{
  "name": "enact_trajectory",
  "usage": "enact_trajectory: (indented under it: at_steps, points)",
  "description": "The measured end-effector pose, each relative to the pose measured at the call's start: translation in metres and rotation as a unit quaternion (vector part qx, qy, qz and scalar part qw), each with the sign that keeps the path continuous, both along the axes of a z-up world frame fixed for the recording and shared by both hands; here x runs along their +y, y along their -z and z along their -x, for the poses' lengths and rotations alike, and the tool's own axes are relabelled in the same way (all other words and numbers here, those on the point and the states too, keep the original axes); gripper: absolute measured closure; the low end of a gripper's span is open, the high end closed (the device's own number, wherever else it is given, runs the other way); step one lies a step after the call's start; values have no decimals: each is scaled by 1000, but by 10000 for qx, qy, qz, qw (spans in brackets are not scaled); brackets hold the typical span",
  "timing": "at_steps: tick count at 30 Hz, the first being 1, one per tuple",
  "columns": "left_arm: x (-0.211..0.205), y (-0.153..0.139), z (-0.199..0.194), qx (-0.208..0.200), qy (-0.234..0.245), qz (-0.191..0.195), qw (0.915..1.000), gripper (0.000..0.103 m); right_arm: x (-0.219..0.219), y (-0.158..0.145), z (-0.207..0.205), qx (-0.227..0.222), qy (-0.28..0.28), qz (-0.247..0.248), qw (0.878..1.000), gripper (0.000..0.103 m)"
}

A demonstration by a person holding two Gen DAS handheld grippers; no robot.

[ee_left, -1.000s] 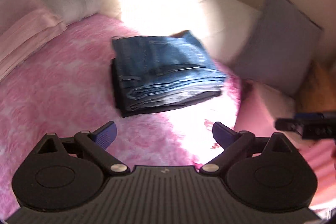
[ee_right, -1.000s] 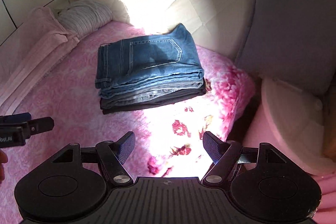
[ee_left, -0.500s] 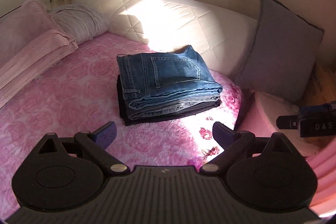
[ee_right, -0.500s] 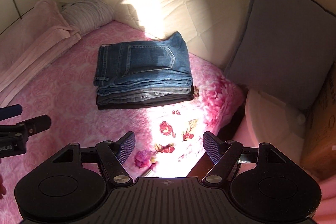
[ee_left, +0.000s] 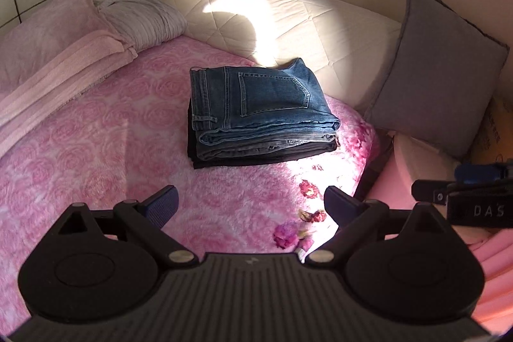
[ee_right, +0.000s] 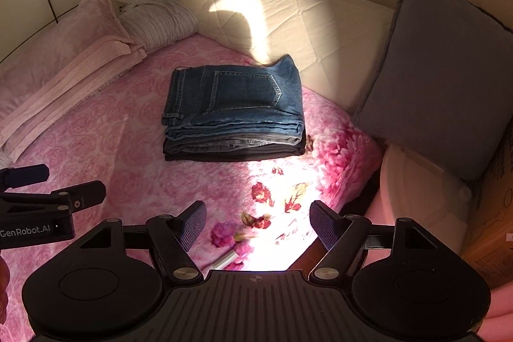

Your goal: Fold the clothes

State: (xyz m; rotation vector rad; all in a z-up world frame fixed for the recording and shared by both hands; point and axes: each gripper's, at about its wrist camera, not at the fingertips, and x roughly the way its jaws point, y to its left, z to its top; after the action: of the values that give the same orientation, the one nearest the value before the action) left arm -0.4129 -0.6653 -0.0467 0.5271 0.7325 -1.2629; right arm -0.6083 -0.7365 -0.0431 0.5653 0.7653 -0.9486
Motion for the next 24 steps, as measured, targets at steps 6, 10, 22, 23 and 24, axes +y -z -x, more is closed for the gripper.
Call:
enact_trajectory:
  at_steps: [6,10,22,23,24]
  points:
    - [5,4,5,54,-163,-64,9998,8,2,3,9,-31,2,-50,10000,29]
    - [6,5,10,34,-188,-91,9998,7,2,3,11,-32,-34,-47,10000,29]
    - [6,5,9,-79,-295,-97,9995,6,-1,-1,-2,-8,-244,78,9997,29]
    - [6,5,9,-84,-299,-98,9995,6,-1,-1,-3,-10,-266,84,9996,29]
    - [6,5,9,-90,-303,-97,9995,6,-1,-1,-4,-9,-283,85,9996,29]
